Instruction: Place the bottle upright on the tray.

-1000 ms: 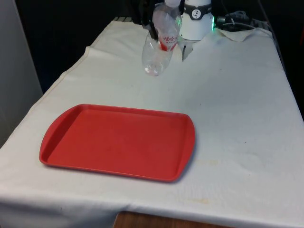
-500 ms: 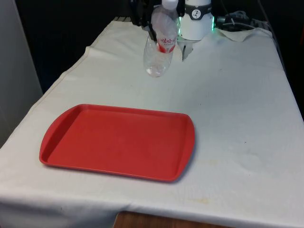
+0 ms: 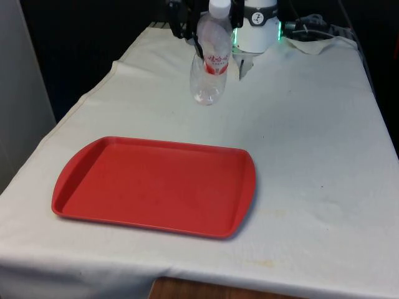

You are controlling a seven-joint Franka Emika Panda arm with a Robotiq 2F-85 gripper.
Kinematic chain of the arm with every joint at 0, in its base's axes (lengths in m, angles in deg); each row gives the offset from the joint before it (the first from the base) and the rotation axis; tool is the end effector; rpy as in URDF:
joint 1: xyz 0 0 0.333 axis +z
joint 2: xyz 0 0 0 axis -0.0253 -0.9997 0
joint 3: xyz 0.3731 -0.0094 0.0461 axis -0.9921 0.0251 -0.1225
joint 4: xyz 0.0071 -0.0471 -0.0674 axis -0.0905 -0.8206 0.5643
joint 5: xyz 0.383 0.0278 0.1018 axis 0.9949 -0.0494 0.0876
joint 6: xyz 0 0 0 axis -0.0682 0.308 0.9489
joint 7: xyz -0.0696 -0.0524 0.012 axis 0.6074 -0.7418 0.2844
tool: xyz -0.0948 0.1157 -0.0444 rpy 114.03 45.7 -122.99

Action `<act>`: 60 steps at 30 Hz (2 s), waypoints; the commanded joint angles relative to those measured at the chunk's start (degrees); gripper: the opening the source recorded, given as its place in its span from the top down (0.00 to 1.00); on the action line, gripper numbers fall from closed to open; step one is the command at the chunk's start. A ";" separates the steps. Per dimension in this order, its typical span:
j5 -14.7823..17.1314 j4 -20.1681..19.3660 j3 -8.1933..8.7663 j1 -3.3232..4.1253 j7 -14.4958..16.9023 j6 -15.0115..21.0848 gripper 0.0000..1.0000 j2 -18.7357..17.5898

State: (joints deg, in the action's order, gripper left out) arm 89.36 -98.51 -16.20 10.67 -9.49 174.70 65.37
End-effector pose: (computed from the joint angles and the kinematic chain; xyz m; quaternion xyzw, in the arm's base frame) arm 0.6787 -0.0711 0.4212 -0.9595 -0.2606 -0.1033 0.0267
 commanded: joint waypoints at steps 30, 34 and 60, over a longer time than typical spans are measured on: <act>1.03 -1.32 -0.34 0.92 -9.05 11.23 0.64 -2.81; 0.92 -1.55 -0.29 0.97 -10.37 12.38 0.64 -3.15; 1.26 -2.81 -0.46 1.09 -18.39 21.20 0.64 -6.70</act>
State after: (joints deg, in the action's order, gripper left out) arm 90.57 -101.26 -16.78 11.59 -27.54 195.04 58.84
